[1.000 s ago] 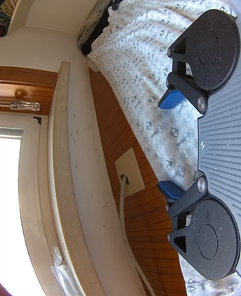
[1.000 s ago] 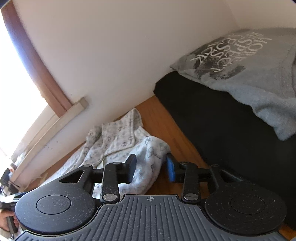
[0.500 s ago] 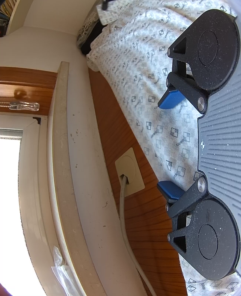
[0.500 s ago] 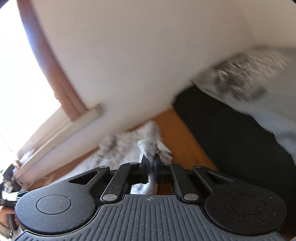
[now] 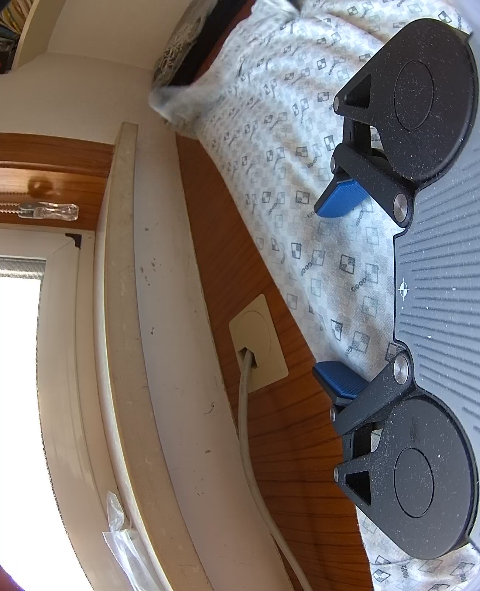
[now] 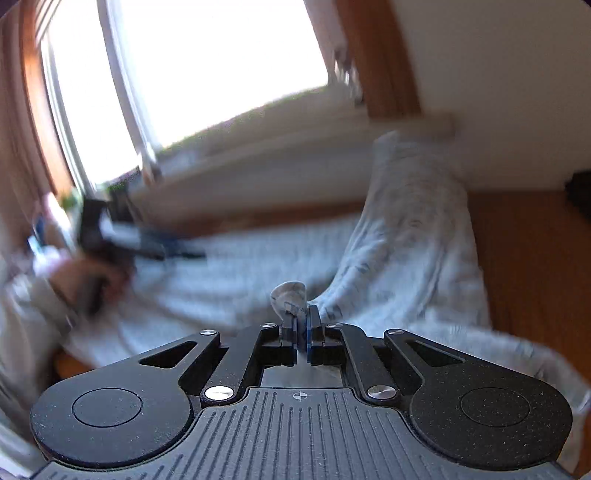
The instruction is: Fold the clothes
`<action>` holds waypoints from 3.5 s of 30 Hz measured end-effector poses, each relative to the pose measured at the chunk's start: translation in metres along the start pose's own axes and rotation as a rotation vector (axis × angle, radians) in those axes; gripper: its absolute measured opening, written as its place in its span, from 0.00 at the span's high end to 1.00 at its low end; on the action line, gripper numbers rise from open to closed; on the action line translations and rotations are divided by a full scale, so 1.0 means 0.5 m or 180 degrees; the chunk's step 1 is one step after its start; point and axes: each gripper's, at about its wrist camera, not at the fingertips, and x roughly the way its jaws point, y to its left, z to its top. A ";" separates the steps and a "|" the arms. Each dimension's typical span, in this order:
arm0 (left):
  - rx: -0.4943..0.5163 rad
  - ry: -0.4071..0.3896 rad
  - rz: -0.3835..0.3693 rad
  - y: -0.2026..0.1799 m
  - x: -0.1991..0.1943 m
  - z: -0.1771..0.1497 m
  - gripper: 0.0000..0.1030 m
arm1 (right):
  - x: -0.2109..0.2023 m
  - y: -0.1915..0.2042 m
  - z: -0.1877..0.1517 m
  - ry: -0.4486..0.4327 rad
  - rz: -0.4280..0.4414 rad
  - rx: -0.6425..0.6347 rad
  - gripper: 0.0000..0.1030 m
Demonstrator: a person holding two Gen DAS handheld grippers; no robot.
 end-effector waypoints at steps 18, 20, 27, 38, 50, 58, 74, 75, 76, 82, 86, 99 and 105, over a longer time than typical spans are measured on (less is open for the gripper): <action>-0.0104 -0.0358 -0.0983 -0.242 0.144 0.197 0.15 | -0.041 -0.018 -0.030 -0.0295 0.0027 0.0005 0.93; -0.0080 -0.0275 -0.0981 -0.265 0.187 0.213 0.15 | -0.044 -0.018 -0.034 -0.0328 0.0015 -0.0006 0.93; 0.0087 -0.0060 -0.1003 -0.333 0.295 0.248 0.54 | -0.061 -0.016 -0.039 -0.0443 -0.0025 -0.0084 0.94; 0.0365 -0.0296 -0.1107 -0.374 0.182 0.265 0.91 | -0.137 -0.030 -0.021 -0.0648 -0.0068 -0.0034 0.95; 0.0466 -0.0177 -0.0624 -0.318 0.132 0.199 0.88 | -0.087 0.066 -0.043 -0.0337 0.0078 -0.0453 0.95; 0.0586 -0.0525 -0.0200 -0.310 0.081 0.170 0.71 | -0.078 0.076 -0.055 -0.0211 0.0076 -0.0456 0.81; 0.1182 -0.0138 -0.0739 -0.409 0.121 0.102 0.62 | -0.144 0.018 -0.057 -0.0700 -0.0541 -0.0336 0.73; 0.1177 -0.0147 -0.0728 -0.408 0.120 0.101 0.59 | -0.133 0.020 -0.065 -0.0596 -0.0508 -0.0347 0.76; 0.1174 -0.0157 -0.0715 -0.408 0.119 0.099 0.58 | -0.122 0.022 -0.072 -0.0493 -0.0475 -0.0357 0.76; 0.1200 -0.0270 -0.0655 -0.425 0.062 0.079 0.46 | -0.138 0.036 -0.086 -0.0405 -0.0261 -0.0306 0.74; 0.1263 -0.0451 -0.0888 -0.470 0.010 0.060 0.37 | -0.221 0.010 -0.073 -0.0737 -0.0446 -0.0236 0.74; 0.1815 -0.0241 -0.1295 -0.628 0.017 0.009 0.34 | -0.245 -0.103 -0.090 -0.0690 -0.0881 -0.0009 0.84; 0.1808 -0.0253 -0.1213 -0.635 0.035 0.019 0.34 | -0.234 -0.069 -0.094 -0.0551 -0.0445 -0.0219 0.84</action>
